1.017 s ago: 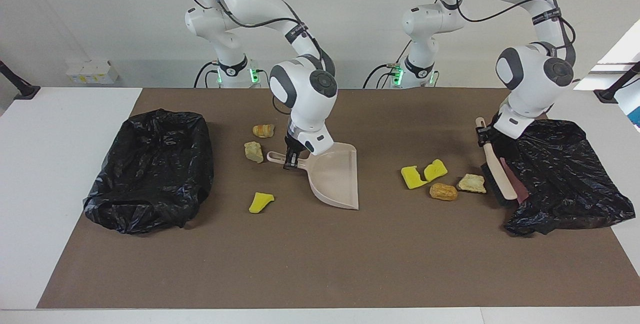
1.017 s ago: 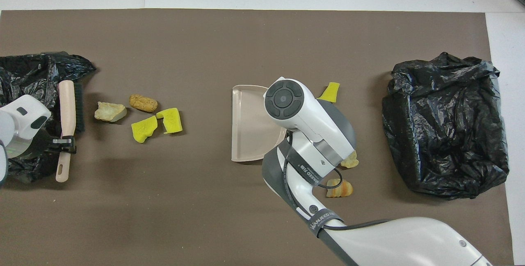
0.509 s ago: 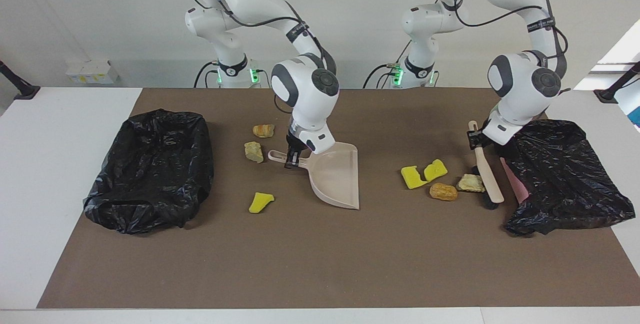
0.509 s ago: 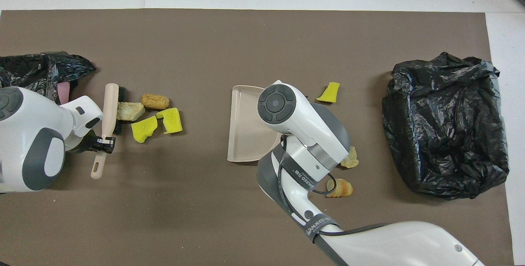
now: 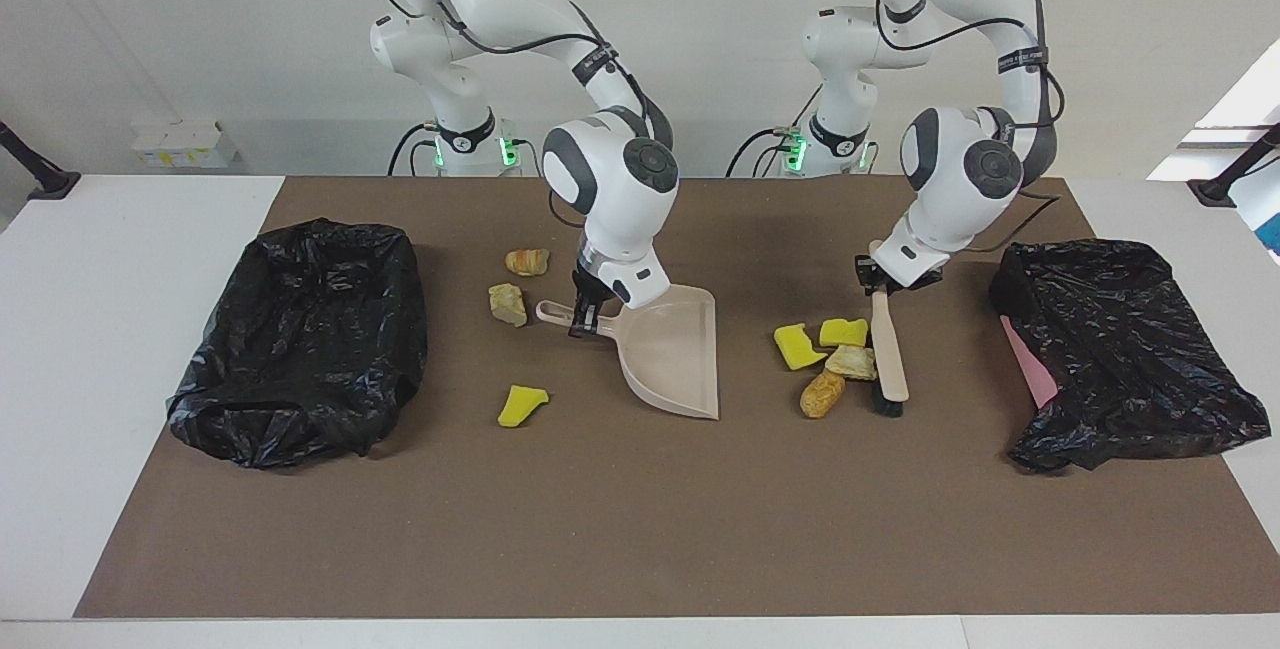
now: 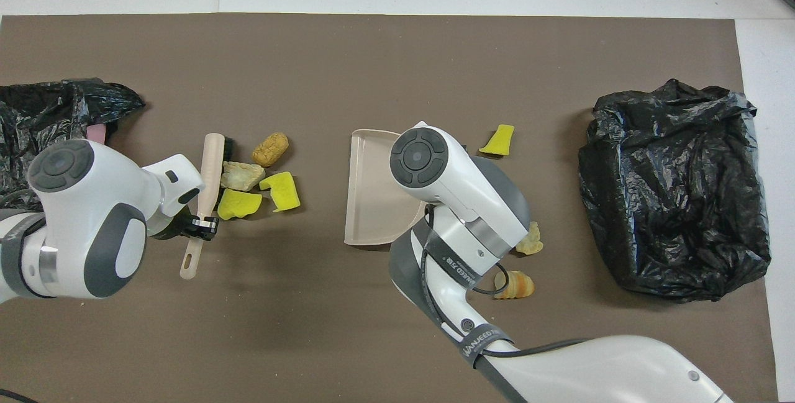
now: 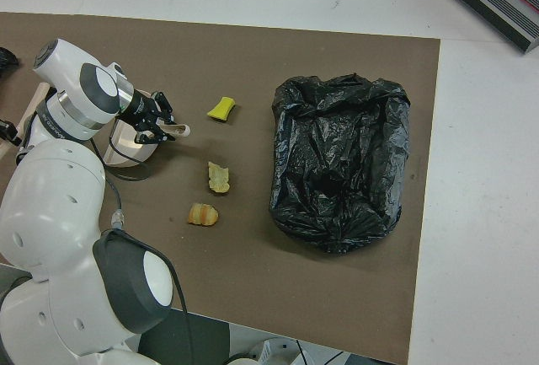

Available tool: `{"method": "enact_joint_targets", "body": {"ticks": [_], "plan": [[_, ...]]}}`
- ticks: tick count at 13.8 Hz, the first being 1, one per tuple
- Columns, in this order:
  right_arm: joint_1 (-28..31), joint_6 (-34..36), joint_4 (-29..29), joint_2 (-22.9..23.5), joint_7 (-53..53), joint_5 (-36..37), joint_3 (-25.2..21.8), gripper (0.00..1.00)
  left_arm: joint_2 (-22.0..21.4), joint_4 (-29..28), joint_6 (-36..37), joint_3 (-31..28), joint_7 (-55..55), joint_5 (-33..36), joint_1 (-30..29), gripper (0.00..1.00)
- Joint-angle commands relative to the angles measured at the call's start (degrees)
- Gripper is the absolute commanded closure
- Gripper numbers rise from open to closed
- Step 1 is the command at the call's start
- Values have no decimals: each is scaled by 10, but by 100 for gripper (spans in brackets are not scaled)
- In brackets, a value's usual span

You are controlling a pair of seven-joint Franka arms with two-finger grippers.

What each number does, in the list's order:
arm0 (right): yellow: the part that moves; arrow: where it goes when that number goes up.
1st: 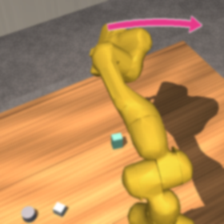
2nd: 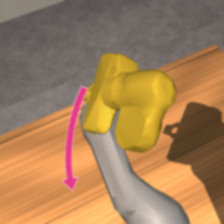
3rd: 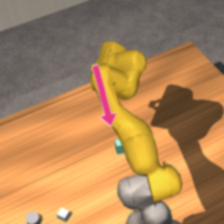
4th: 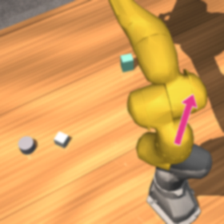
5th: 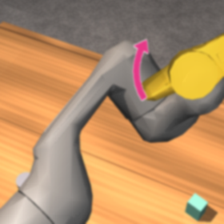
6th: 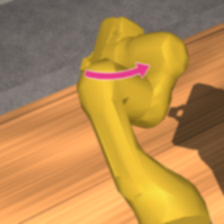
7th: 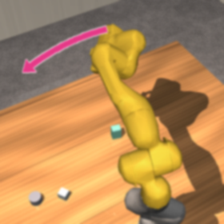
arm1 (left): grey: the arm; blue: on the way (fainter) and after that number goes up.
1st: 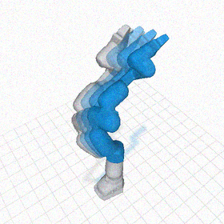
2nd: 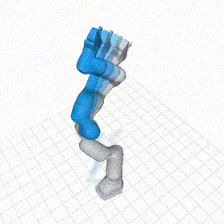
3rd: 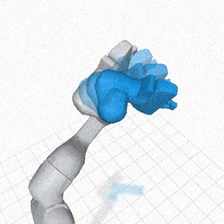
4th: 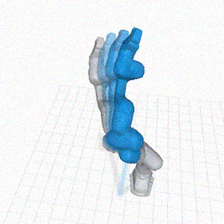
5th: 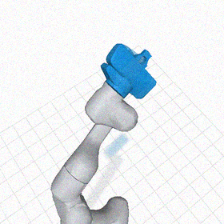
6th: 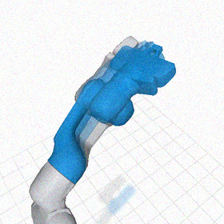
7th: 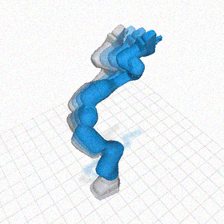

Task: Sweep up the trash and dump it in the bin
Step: 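Sweep the sponge pieces and crumbs into the dustpan with the left gripper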

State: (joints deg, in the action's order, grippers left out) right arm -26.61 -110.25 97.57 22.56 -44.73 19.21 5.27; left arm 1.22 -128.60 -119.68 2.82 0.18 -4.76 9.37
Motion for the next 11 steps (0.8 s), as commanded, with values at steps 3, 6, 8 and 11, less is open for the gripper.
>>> {"method": "enact_joint_targets", "body": {"ticks": [3, 6, 8, 11], "plan": [[2, 5, 9, -7, 24, 11, 3, 100, -20, -21, -7, -7, 37, -67, 87, 100], [3, 4, 10, -7, 24, 11, 3, 100, -20, -13, -28, -5, 122, -117, 159, 100], [4, 3, 12, -8, 24, 10, 3, 100, -19, -6, -47, -5, 169, -150, 207, 100], [5, 0, 14, -8, 24, 10, 3, 100, -10, 28, -38, 0, 216, -176, 220, 100]]}}
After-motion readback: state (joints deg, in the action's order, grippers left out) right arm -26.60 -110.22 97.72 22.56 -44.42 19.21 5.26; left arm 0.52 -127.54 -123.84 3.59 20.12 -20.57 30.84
